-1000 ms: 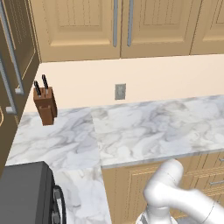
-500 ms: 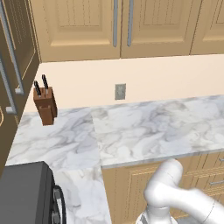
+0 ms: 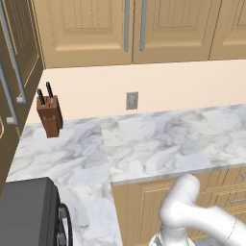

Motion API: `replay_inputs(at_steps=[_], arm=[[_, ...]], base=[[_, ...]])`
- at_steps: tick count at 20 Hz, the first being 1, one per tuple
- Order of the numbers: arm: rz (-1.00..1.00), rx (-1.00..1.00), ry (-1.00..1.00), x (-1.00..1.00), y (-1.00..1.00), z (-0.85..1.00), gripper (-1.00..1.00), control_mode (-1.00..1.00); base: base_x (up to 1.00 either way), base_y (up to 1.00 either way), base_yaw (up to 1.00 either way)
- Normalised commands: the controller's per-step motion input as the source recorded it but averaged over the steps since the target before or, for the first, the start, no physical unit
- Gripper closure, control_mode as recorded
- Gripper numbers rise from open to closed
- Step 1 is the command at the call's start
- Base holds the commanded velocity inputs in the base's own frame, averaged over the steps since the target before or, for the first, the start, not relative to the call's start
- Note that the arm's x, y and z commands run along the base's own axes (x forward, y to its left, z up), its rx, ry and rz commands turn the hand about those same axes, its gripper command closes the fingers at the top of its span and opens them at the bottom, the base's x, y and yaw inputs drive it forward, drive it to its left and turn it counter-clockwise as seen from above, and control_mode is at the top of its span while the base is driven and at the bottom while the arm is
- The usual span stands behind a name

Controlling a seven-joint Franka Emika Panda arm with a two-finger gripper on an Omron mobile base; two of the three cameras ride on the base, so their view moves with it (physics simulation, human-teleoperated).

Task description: Take the pizza cutter from the drawer on the right and place it on the dining counter for cutting.

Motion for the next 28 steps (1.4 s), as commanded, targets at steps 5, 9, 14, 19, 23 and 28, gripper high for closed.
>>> replay_inputs(at_steps=[5, 9, 14, 19, 23, 28], arm=[[0.00, 0.00, -0.10, 0.06, 0.00, -0.60, -1.00, -1.00], [0.00, 0.00, -0.11, 0.08, 0.00, -0.57, -1.00, -1.00], [0.00, 0.00, -0.17, 0.19, 0.00, -0.47, -1.00, -1.00], [0.00, 0.00, -0.17, 0.20, 0.00, -0.56, 1.00, -1.00], [0.00, 0.00, -0.14, 0.04, 0.01, -0.32, 1.00, -1.00], [0.00, 0.00, -0.06, 0.01, 0.00, -0.07, 1.00, -1.00]], base=[[0.00, 0.00, 0.00], [0.00, 0.00, 0.00], [0.00, 0.00, 0.00], [0.00, 0.00, 0.00], [0.00, 0.00, 0.00], [0.00, 0.00, 0.00]])
